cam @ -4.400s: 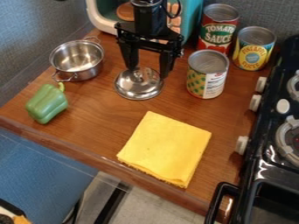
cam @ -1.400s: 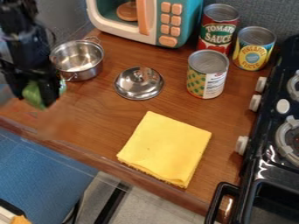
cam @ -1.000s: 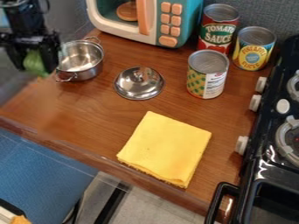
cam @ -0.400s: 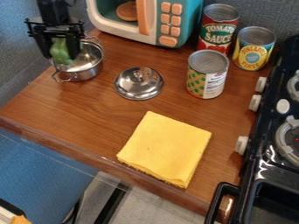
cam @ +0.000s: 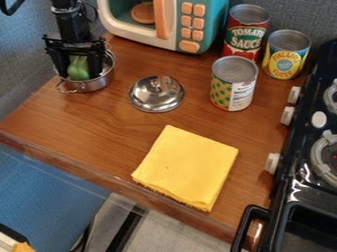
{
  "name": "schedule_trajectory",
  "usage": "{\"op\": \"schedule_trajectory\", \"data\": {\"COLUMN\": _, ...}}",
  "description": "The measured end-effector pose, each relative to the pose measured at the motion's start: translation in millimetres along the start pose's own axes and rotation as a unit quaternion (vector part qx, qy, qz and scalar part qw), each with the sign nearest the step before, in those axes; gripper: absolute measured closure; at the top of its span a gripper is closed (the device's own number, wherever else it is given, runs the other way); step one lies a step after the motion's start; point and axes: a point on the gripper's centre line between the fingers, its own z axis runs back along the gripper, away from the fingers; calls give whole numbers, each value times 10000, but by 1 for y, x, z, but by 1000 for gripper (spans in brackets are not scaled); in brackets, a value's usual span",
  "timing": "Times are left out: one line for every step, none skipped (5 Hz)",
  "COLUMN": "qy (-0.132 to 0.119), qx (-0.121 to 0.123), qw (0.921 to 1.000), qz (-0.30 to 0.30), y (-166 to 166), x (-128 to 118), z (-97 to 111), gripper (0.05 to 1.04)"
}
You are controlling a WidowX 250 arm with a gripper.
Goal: Put the green bell pepper in the pot
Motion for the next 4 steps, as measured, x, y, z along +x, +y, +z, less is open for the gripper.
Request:
{"op": "schedule_trajectory", "data": {"qy": -23, "qx": 0, "qw": 9999, "qz": -143, "y": -7, "x": 2, "z": 1, "gripper": 85}}
{"op": "schedule_trajectory", "data": {"qy": -330, "qx": -36, "qw": 9989, "qz": -337, "y": -18, "x": 0, "z": 22, "gripper": 85}}
{"op": "schedule_trajectory", "data": {"qy": -752, "qx": -98, "qw": 9954, "qz": -594, "y": -28, "x": -7, "z": 56, "gripper": 85}}
{"op": "schedule_trajectory", "data": {"qy": -851, "qx": -157, "qw": 9931, "qz": -797, "y": -35, "x": -12, "z": 65, "gripper": 85}}
